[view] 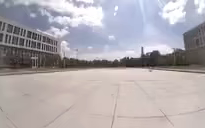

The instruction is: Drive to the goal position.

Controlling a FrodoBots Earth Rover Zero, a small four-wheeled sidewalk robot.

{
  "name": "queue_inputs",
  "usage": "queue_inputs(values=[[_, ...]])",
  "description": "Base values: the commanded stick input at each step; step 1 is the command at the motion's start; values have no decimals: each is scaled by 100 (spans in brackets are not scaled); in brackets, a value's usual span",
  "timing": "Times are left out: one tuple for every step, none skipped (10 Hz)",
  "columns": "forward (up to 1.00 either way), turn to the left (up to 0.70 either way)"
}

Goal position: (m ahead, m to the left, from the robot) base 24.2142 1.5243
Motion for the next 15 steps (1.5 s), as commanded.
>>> queue_inputs(values=[[70, 0], [70, 0], [70, 0], [70, 0], [70, 0], [70, 0], [70, 3], [70, 0], [70, 0], [70, 0], [70, 0], [70, 0], [70, 0], [70, 0], [70, 0]])
